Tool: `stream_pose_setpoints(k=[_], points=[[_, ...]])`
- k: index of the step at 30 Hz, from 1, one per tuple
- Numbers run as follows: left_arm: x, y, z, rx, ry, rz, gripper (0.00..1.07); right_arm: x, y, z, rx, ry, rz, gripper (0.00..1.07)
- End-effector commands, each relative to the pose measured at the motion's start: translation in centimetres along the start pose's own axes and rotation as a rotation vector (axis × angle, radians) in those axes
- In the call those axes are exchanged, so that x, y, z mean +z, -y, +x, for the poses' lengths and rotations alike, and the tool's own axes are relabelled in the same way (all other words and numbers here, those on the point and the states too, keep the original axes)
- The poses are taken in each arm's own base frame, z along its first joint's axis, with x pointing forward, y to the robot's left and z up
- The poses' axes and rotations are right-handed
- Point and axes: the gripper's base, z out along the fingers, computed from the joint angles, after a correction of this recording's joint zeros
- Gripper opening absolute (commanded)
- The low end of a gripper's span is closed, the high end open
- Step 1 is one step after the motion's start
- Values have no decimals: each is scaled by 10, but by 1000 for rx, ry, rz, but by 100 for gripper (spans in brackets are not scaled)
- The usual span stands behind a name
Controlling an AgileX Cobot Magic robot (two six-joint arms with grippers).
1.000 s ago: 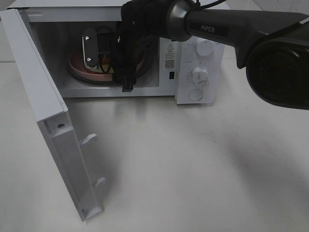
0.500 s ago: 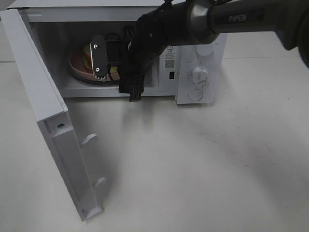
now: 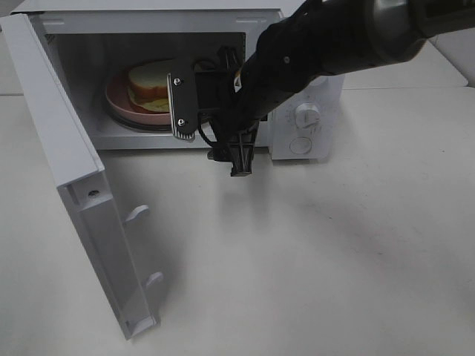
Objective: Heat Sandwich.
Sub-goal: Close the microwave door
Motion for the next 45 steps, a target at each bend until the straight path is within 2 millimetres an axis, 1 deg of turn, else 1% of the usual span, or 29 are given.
stream_pose_setpoints(k=[1,4,5,6,9,10,11,13,14,15,18,19,20,21,22,23,24,25,27,28,30,33,35,37,40,41,43,45], points=[[-2,0,1,-1,27,8,98,-15,-3,1,37,10,11,76],[-2,0,1,-1,27,8,98,-31,-9,4,67,10,11,76],[-2,0,1,-1,27,8,98,-40,-15,7,76,8,6,76],[-2,0,1,-1,27,8,98,-40,-15,7,76,8,6,76],[-2,0,1,-1,27,8,98,-55,-21,11,76,9,9,76],[-2,0,1,-1,27,8,98,-64,-25,13,81,11,11,76],[-2,0,1,-1,27,8,98,-64,-25,13,81,11,11,76],[-2,0,1,-1,27,8,98,-74,-29,16,108,15,16,76],[-2,0,1,-1,27,8,98,-83,-33,18,149,17,20,76],[-2,0,1,-1,27,8,98,-83,-33,18,149,17,20,76],[-2,0,1,-1,27,8,98,-98,-38,21,206,24,31,76],[-2,0,1,-1,27,8,98,-109,-40,22,246,30,41,76],[-2,0,1,-1,27,8,98,-109,-40,22,246,30,41,76],[-2,0,1,-1,27,8,98,-115,-42,23,273,33,45,76],[-2,0,1,-1,27,8,98,-119,-44,25,303,30,42,76],[-2,0,1,-1,27,8,98,-130,-46,27,362,31,45,76],[-2,0,1,-1,27,8,98,-135,-47,28,397,28,42,76],[-2,0,1,-1,27,8,98,-135,-47,28,397,28,42,76],[-2,0,1,-1,27,8,98,-145,-49,30,464,18,35,76],[-2,0,1,-1,27,8,98,-154,-52,32,533,-4,16,76],[-2,0,1,-1,27,8,98,-158,-54,33,565,-20,3,76],[-2,0,1,-1,27,8,98,-171,-61,38,673,-88,-46,76],[-2,0,1,-1,27,8,98,-173,-63,40,697,-106,-59,76],[-2,0,1,-1,27,8,98,-179,-70,44,768,-187,-113,76],[-2,0,1,-1,27,8,98,-182,-75,47,812,-242,-145,76],[-2,0,1,-1,27,8,98,-184,-80,50,845,-299,-178,76],[-2,0,1,-1,27,8,98,-186,-84,53,872,-350,-206,76],[-2,0,1,-1,27,8,98,-186,-85,54,875,-365,-212,76]])
